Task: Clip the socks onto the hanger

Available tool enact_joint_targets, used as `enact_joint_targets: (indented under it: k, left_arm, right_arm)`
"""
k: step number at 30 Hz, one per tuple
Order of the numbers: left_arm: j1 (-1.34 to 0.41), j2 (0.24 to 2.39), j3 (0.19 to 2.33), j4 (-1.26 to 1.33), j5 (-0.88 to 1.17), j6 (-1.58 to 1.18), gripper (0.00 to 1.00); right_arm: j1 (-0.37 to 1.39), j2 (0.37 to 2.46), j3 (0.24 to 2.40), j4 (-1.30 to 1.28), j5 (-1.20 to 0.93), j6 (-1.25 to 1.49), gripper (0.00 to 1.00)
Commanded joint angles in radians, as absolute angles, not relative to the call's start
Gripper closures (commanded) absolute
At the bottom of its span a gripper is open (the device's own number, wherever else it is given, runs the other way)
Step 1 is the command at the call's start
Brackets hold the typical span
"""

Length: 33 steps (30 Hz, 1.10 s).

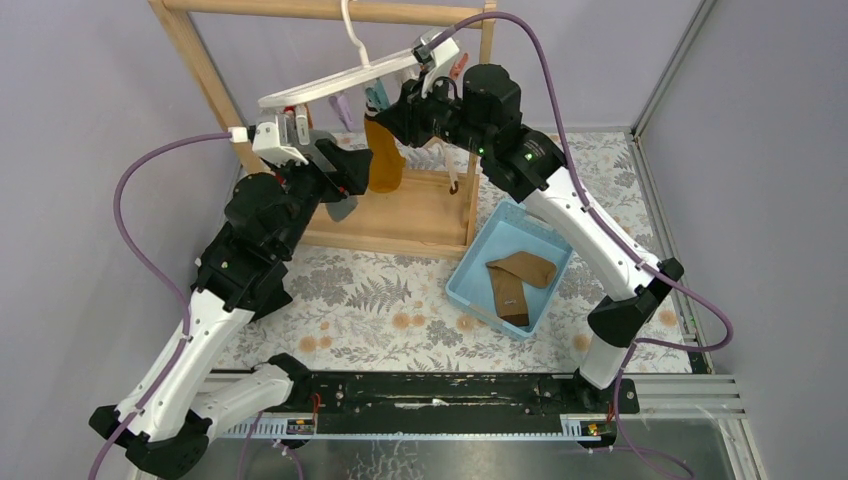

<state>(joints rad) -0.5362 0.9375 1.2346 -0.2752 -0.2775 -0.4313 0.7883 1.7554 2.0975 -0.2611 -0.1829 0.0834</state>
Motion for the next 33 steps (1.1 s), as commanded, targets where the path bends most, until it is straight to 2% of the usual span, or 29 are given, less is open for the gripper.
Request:
enact_joint_targets:
  k: [1,10,14,24,28,33]
  left_arm:
    - [-0.531,0.951,1.283,-0.150,-0.157,-0.515,0.07]
    - [-0.532,1.104,1.538,-0.293,-0.114,-0.768,0.09]
    - [-0.532,1.113,1.551,-0.314,-0.008,-0.875,0.09]
    - [-0.532,1.121,1.557,-0.308,-0.005,-0.898,0.10]
    - [-0.532,1.059,1.550,-0.485,-0.175,-0.810,0.10]
    - [-0.532,0.933,1.415,-0.695,-0.499,-0.741,0.09]
  right_arm:
    - [0.767,1.716,2.140,-0.267,-0.275,0.109,1.00]
    - [0.765,1.701,2.085,-0.229,-0.284,0.098,1.00]
    - [0.763,1.712,2.103,-0.241,-0.280,0.097,1.00]
    - [0.753,1.658,2.052,-0.229,-0.274,0.095,1.00]
    - [0.745,1.657,2.056,-0.243,-0.273,0.090,1.00]
    - [0.741,1.661,2.060,-0.239,-0.290,0.095,1.00]
